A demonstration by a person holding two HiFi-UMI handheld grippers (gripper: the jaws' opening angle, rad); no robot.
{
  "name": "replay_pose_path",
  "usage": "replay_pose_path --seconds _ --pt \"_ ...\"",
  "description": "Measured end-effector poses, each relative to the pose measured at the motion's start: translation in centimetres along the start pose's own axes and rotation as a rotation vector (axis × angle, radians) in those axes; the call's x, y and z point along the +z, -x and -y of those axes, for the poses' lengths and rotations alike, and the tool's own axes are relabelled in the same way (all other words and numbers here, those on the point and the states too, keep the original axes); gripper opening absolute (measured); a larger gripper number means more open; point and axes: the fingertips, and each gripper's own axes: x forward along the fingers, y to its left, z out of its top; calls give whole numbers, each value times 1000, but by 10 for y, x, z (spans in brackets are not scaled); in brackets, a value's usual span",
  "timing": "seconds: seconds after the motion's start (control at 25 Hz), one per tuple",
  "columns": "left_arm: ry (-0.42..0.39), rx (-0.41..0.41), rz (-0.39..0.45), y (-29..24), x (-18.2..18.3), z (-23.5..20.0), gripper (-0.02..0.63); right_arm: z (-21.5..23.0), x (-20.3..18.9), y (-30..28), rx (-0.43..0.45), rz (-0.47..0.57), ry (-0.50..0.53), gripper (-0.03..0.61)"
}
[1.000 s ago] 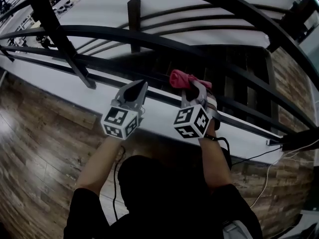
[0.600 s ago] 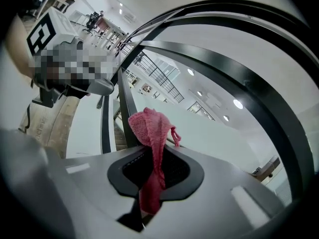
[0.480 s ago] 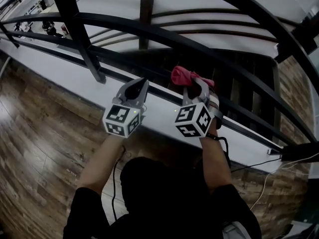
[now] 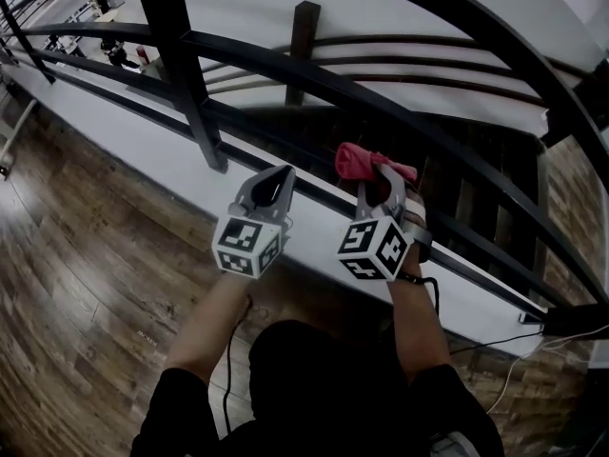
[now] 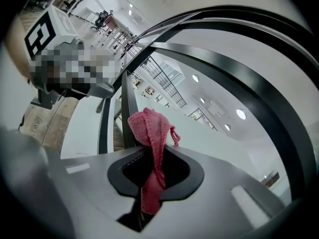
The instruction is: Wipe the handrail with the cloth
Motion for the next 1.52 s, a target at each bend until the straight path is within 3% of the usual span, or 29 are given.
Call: replay_pose_path --seconds 0.36,0.8,1.2,1.52 --pt "-8 81 6 21 -3 -47 0 -10 36 -18 -15 21 52 38" --pt "54 148 -10 21 -3 -94 0 -40 103 -40 104 102 13 38" --pt "21 242 6 36 7 -132 0 -62 147 -61 143 155 62 38" --pt "2 258 -2 50 11 -154 0 -74 171 -70 155 164 108 38"
